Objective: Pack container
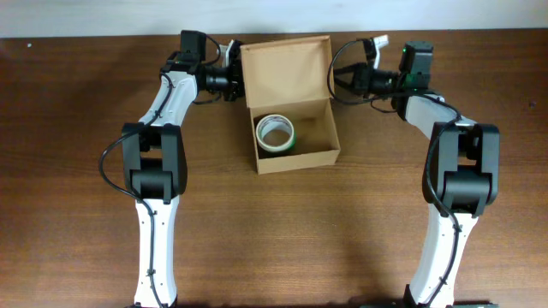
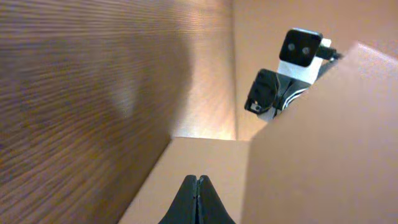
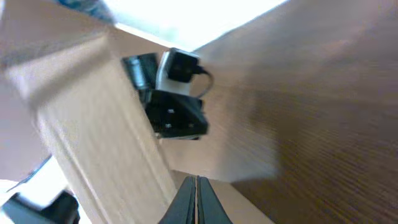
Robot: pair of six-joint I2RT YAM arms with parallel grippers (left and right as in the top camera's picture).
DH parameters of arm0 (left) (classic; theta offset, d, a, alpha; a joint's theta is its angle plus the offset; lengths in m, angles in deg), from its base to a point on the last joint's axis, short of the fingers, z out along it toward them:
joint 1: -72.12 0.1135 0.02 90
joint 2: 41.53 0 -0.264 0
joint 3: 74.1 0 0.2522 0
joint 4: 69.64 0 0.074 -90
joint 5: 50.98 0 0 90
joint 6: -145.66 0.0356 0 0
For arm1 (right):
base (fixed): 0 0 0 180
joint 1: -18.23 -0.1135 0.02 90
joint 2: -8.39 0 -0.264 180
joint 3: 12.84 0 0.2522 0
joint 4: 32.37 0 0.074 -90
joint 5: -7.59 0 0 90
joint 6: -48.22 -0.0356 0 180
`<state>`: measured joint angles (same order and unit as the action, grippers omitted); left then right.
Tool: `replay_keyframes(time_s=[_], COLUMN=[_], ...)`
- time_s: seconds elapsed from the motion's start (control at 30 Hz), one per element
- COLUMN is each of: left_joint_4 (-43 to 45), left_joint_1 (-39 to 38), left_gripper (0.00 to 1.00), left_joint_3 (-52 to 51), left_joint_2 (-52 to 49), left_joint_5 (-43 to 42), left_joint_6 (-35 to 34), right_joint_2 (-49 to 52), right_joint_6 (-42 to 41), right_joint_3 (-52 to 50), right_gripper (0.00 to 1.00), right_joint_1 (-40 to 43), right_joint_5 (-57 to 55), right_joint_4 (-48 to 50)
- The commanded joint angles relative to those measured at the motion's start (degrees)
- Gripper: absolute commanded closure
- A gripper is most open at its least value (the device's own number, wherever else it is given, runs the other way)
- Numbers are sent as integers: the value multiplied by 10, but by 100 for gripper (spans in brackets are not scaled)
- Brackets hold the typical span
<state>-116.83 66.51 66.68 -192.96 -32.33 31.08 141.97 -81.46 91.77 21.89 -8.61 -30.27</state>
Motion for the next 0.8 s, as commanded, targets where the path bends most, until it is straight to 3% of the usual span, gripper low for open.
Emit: replay_keyframes(time_s=[0.0, 0.3, 0.43, 0.57, 0.77], left_joint_4=[4, 0, -27, -125, -346], left_joint_1=[0, -7, -15, -23, -25], left_gripper=[98, 99, 99, 99, 98], left_joint_3=[33, 139, 174, 202, 248], left_joint_2=[-5, -4, -3, -1, 4], left_joint_5=[-52, -80, -80, -57, 35], left_joint_6=[3, 6, 15, 90, 262], right_joint_2=[-16, -21, -23, -24, -24], right_joint_6=[-66, -236, -243, -243, -243], right_joint_3=[2, 35, 62, 75, 101], right_gripper=[96, 96, 96, 96, 96], right_joint_1=[-5, -22, -28, -38, -48], right_joint_5=[64, 151, 151, 151, 150], right_joint_4=[45, 290, 298, 298, 298])
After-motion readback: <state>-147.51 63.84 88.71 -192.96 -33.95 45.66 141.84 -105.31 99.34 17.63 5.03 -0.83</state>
